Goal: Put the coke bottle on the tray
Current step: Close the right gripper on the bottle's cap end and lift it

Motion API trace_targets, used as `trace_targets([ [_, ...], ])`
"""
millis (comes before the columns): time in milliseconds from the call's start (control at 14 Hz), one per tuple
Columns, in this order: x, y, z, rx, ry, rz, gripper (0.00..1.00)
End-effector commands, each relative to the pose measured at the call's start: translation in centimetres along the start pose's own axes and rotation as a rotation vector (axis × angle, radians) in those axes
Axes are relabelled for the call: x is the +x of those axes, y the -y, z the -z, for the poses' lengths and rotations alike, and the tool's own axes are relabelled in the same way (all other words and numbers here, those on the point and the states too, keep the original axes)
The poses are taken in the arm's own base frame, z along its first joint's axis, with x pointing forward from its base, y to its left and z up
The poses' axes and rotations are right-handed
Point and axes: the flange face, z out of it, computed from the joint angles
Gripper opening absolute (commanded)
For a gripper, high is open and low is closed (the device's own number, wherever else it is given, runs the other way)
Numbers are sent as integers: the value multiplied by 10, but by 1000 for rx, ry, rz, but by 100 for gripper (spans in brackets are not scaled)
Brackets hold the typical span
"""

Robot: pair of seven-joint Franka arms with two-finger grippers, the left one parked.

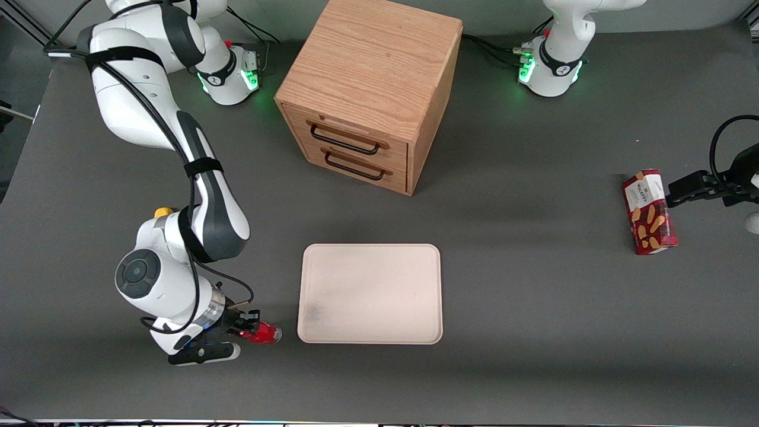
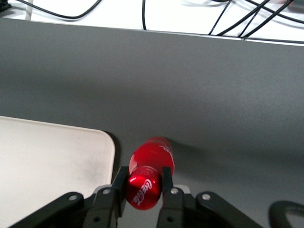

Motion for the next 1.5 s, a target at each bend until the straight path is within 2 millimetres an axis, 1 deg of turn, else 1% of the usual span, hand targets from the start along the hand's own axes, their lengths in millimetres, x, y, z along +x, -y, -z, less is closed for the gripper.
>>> trace_targets([
  [0,-2,3,21,-2,23,-9,0],
  [71,-3,2,25,-15,40,-2,0],
  [143,-5,2,39,-42,62,12,0],
  [286,-12,4,74,-70,102,28,0],
  [357,-15,5,87,-73,122,30,0],
  [500,-21,2,127,-78,135,35,0],
  [857,-46,-7,216,-90,180,68,0],
  [1000,-56,-15,255,-91,173,75,0],
  [1143,-65,-17,287,-87,155,103,0],
  [1214,-67,-18,296,-82,146,120,0],
  [1357,-68,-17,299,-73,142,123,0],
  [1429,-67,-11,302,-71,133,122,0],
])
